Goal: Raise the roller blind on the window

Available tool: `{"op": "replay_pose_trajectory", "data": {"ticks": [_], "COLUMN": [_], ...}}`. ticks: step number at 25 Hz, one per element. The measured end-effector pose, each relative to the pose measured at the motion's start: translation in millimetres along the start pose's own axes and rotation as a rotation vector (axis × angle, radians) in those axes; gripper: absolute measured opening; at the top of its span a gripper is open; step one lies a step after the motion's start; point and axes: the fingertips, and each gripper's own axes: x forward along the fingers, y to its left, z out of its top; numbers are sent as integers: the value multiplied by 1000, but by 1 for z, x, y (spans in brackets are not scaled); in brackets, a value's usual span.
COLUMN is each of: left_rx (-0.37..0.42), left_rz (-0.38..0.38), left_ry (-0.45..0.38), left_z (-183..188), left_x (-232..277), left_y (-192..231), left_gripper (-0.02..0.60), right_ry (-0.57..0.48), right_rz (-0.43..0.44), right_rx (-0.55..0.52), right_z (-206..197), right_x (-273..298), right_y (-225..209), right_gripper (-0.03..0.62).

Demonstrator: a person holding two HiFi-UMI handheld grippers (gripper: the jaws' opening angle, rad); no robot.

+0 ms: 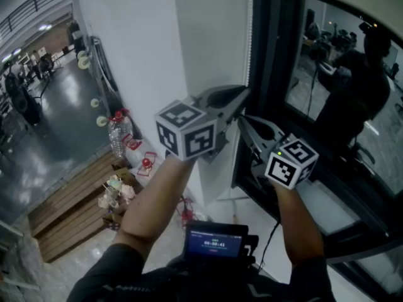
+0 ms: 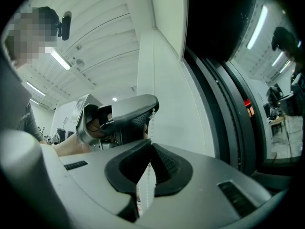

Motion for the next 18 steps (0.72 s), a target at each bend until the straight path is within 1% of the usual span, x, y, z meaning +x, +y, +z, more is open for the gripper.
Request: {"op": "replay_pose_trajectory", "data": {"ticks": [5,7,9,13,18], "left_rx": [-18,-9,-13,-56,-84], "left_rz": [12,27,33,52,60], "left_ry": [-20,-11,0,8,53], "left_z": [0,-4,-12,-33,-63], "left_x": [-8,-11,-12,-21,-28], "left_y": [-1,0,0,3,6], "left_gripper": [9,8,8,8,8], "right_ry": [-6,3,17,69,109], "right_rz": [11,9,1,-14,-16], "right_rx": [4,12,26,55,95], "right_z": [-1,-6,-15,-36,-66], "right_x": [1,2,2,5,4], "right_y": [8,9,7,9,5], "right_gripper": [0,1,1,2,2]}}
